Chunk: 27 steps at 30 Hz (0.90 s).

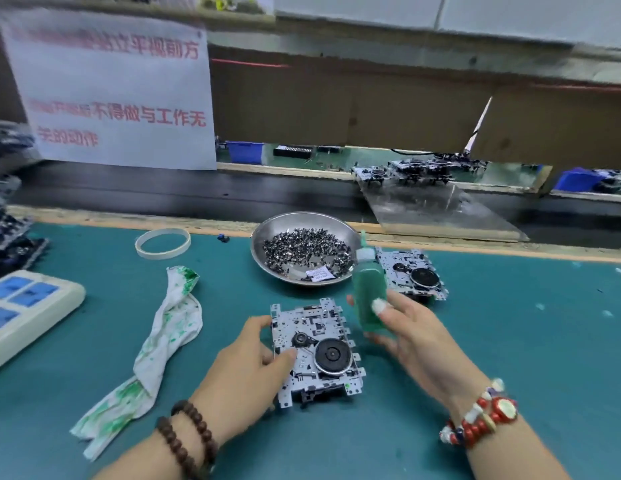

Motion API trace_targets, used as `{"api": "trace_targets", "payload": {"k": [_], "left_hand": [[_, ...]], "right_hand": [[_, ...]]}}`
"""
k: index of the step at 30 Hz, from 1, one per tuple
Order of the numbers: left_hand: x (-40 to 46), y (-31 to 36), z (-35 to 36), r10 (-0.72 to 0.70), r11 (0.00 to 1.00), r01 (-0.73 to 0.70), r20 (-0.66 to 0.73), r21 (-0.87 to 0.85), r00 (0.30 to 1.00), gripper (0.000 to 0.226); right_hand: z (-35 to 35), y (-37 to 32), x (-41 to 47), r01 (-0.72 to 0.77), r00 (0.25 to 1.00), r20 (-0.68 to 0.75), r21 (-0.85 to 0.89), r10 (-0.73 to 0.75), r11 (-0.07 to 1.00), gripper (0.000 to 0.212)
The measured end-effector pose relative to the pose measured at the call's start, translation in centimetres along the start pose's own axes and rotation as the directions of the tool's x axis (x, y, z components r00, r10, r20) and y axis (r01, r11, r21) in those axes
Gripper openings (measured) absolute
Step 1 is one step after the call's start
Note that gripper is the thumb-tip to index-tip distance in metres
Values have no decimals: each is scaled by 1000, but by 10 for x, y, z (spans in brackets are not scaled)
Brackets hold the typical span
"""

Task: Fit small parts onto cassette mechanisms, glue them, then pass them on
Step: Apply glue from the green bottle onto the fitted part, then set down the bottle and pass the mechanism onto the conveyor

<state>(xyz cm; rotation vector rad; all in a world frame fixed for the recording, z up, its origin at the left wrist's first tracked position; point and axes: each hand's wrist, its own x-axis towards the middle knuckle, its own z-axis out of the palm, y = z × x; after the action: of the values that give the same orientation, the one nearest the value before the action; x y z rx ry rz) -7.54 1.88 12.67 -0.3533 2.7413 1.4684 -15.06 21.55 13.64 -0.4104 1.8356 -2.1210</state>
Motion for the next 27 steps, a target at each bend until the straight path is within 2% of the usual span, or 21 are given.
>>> {"api": "trace_targets", "payload": {"k": [2,5,9,14,17,19,21,22,23,25,27], "left_hand": [[5,2,1,-51,998,52,9,-43,999,52],[8,3,2,-131,969,135,33,-204,991,55],[8,1,4,-176,923,177,32,-343,984,47],[11,1,0,-202,870,187,16,-457,979,37],[15,8,-7,-172,830,149,8,-537,985,32],[18,18,-19,-136,821,111,-4,-561,991,33],[21,33,-36,-72,806,40,-30,-591,997,33],[23,42,-44,-43,803,3,-53,-595,998,33],[26,53,-51,-10,799,-35,-72,-600,997,31],[34,77,-58,65,780,-101,-80,-618,995,29],[51,102,-53,125,763,-135,-61,-632,990,29]], "right_hand": [[-2,4,0,38,998,-49,-204,-49,978,32],[-6,10,2,44,988,-116,-442,-106,896,33],[-11,12,4,10,978,-158,-622,-137,783,37],[-12,14,7,-51,989,-126,-785,-79,617,45],[-13,14,2,-61,993,-117,-705,-32,707,48],[-13,7,-3,-55,978,-191,-623,-83,780,49],[-14,-7,-5,43,886,-368,-540,-282,840,42],[-14,-17,-5,108,831,-434,-488,-348,866,40],[-12,-29,-5,165,806,-457,-436,-375,885,35],[-4,-54,0,213,847,-398,-354,-353,910,21],[2,-75,8,183,919,-289,-293,-269,938,10]]}}
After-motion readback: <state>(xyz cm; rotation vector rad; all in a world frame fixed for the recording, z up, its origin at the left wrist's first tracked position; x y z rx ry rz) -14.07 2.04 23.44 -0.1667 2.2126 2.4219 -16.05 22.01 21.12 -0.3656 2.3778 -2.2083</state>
